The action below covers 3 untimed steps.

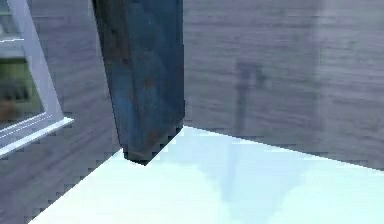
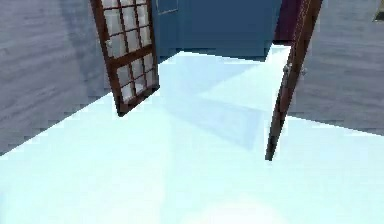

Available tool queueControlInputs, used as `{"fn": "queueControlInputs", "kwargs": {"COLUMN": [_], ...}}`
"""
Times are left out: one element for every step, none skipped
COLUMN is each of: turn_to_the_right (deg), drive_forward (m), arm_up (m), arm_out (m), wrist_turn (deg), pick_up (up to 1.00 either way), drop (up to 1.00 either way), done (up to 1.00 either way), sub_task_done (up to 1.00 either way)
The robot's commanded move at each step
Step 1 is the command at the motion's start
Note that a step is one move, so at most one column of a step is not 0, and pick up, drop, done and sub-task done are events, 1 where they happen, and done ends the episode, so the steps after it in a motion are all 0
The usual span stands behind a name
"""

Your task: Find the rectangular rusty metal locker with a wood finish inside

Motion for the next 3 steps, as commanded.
{"fn": "queueControlInputs", "kwargs": {"turn_to_the_right": [0.0,-18.0,0.0], "drive_forward": [0.95,0.00,0.00], "arm_up": [0.00,0.00,0.00], "arm_out": [0.00,0.00,0.00], "wrist_turn": [0.0,0.0,0.0], "pick_up": [0.00,0.00,0.00], "drop": [0.00,0.00,0.00], "done": [0.00,0.00,1.00], "sub_task_done": [0.00,0.00,0.00]}}
